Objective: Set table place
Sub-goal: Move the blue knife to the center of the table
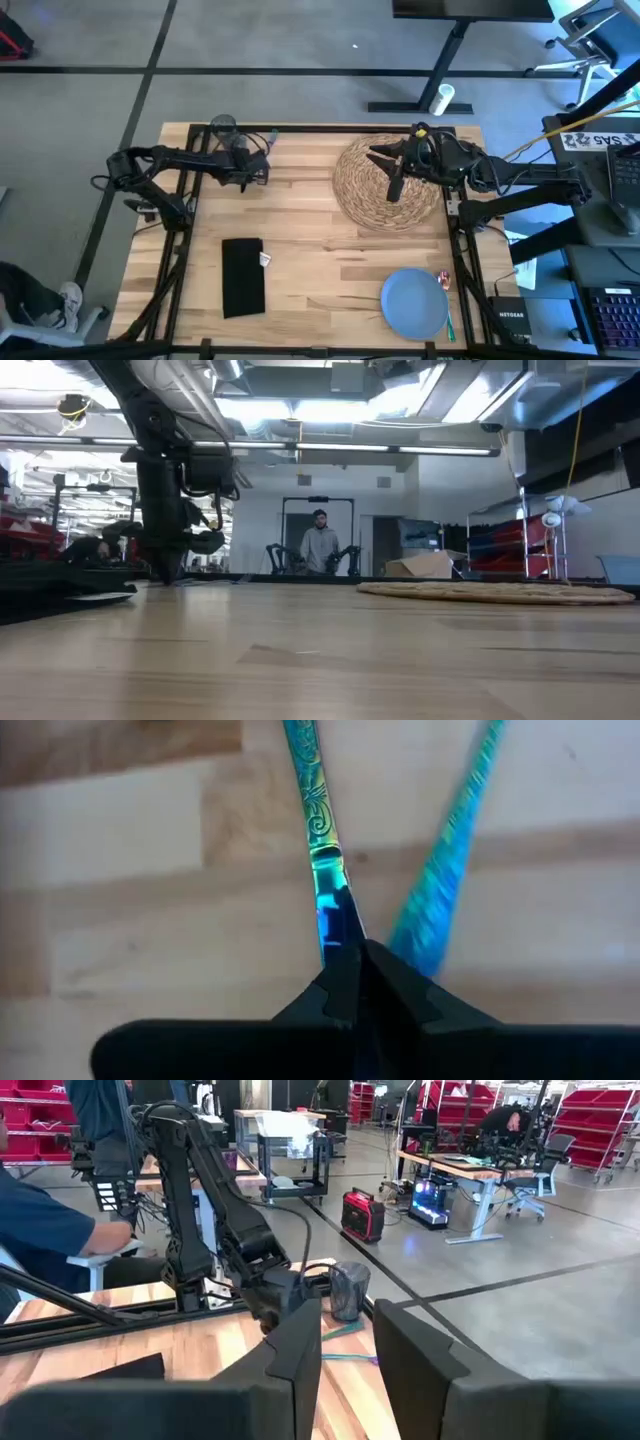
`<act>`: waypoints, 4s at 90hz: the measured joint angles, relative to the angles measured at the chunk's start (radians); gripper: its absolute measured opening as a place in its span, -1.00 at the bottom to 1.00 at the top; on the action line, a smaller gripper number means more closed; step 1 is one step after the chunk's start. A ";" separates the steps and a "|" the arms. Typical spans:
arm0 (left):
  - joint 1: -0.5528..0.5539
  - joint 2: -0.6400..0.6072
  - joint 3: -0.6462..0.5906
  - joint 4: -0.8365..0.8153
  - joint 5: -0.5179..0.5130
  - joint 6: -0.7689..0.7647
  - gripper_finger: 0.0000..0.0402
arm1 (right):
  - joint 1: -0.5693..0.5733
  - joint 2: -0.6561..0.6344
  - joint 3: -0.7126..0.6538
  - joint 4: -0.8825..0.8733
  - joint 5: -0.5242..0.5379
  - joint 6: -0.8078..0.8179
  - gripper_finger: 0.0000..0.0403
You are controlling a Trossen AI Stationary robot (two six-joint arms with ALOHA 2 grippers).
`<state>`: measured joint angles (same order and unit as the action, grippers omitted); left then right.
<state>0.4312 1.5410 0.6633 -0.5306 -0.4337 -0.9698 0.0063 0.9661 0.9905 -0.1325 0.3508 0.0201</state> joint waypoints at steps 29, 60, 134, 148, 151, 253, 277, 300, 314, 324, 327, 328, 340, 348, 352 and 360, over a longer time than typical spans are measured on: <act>-0.252 0.001 -0.001 -0.048 0.027 -0.277 -1.00 | 0.000 0.000 0.000 -0.001 0.000 -0.003 -0.59; -0.446 0.001 -0.001 0.005 0.042 -0.472 -1.00 | 0.000 0.000 0.000 0.000 0.000 -0.026 -0.59; -0.432 0.002 0.191 -0.433 -0.028 -0.497 -1.00 | 0.000 0.000 0.000 -0.007 -0.003 -0.026 -0.59; -0.342 0.007 0.166 -0.307 -0.082 -0.420 -1.00 | 0.000 0.000 0.000 -0.007 -0.003 -0.026 -0.59; -0.321 0.015 0.150 -0.246 -0.076 -0.389 -1.00 | 0.000 0.000 0.000 -0.009 -0.003 -0.026 -0.59; -0.361 0.121 0.122 0.356 0.016 -0.179 -1.00 | 0.000 0.000 0.000 -0.027 -0.004 -0.026 -0.59; -0.341 0.119 0.123 0.184 0.003 -0.261 -1.00 | 0.000 0.000 0.000 -0.027 -0.004 -0.026 -0.59; -0.317 0.137 0.122 0.274 -0.015 -0.213 -1.00 | 0.000 0.000 0.000 -0.027 -0.014 -0.026 -0.59; -0.305 0.196 0.122 0.408 -0.012 -0.200 -1.00 | 0.000 0.000 0.000 -0.027 -0.015 -0.026 -0.59; -0.312 0.217 0.122 0.461 -0.007 -0.210 -1.00 | 0.000 0.000 0.000 -0.026 -0.015 -0.026 -0.59; -0.315 0.218 0.122 0.464 -0.006 -0.212 -1.00 | 0.000 0.000 0.000 -0.027 -0.015 -0.026 -0.59; -0.316 0.218 0.122 0.465 -0.007 -0.212 -1.00 | 0.000 0.000 0.000 -0.027 -0.015 -0.026 -0.59; -0.328 0.217 0.133 0.467 -0.002 -0.205 -1.00 | 0.000 0.000 0.000 -0.027 -0.015 -0.026 -0.59; -0.334 0.219 0.154 0.472 0.028 -0.190 -1.00 | 0.000 0.000 0.000 -0.027 -0.015 -0.026 -0.59; -0.338 0.219 0.166 0.476 0.045 -0.177 -1.00 | 0.000 0.000 0.000 -0.027 -0.015 -0.026 -0.59; -0.344 0.219 0.186 0.476 0.046 -0.157 -1.00 | 0.000 0.000 0.000 -0.027 -0.015 -0.026 -0.59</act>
<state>0.0875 1.7600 0.8494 -0.0544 -0.3878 -1.1266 0.0063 0.9665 0.9905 -0.1593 0.3355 -0.0055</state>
